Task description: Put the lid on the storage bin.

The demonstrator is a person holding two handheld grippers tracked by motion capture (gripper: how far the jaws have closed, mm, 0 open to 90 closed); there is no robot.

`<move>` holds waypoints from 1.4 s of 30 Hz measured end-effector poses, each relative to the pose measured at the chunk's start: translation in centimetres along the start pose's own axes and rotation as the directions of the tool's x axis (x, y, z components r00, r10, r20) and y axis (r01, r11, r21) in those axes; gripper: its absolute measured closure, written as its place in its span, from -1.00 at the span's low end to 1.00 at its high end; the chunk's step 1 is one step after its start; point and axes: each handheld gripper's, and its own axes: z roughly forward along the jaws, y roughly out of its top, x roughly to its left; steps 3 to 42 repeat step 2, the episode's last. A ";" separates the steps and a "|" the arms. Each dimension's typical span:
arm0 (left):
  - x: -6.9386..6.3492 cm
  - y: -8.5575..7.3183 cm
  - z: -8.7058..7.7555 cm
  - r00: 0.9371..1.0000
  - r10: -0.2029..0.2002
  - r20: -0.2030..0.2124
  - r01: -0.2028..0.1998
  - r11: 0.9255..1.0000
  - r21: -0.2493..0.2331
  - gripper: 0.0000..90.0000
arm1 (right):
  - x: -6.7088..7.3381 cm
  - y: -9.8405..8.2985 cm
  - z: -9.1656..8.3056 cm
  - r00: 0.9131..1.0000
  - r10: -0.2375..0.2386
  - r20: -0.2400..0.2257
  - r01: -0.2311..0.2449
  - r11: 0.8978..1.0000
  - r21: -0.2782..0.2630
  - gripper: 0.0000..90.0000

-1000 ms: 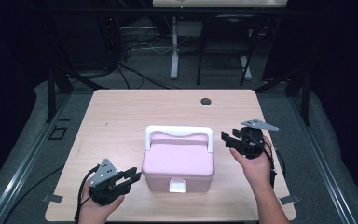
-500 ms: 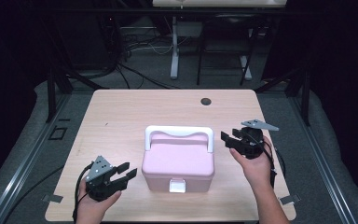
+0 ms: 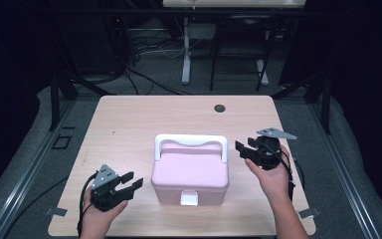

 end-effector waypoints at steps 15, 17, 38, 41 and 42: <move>0.1 0.0 0.1 1.000 -0.006 0.001 0.006 1.000 0.000 0.21 | -0.1 0.0 -0.1 1.000 0.002 0.002 -0.002 1.000 0.004 0.07; 0.1 0.0 0.1 1.000 -0.006 0.001 0.006 1.000 0.000 0.21 | -0.1 0.0 -0.1 1.000 0.002 0.002 -0.002 1.000 0.004 0.07; 0.1 0.0 0.1 1.000 -0.006 0.001 0.006 1.000 0.000 0.21 | -0.1 0.0 -0.1 1.000 0.002 0.002 -0.002 1.000 0.004 0.07; 0.1 0.0 0.1 1.000 -0.006 0.001 0.006 1.000 0.000 0.21 | -0.1 0.0 -0.1 1.000 0.002 0.002 -0.002 1.000 0.004 0.07; 0.1 0.0 0.1 1.000 -0.006 0.001 0.006 1.000 0.000 0.21 | -0.1 0.0 -0.1 1.000 0.002 0.002 -0.002 1.000 0.004 0.07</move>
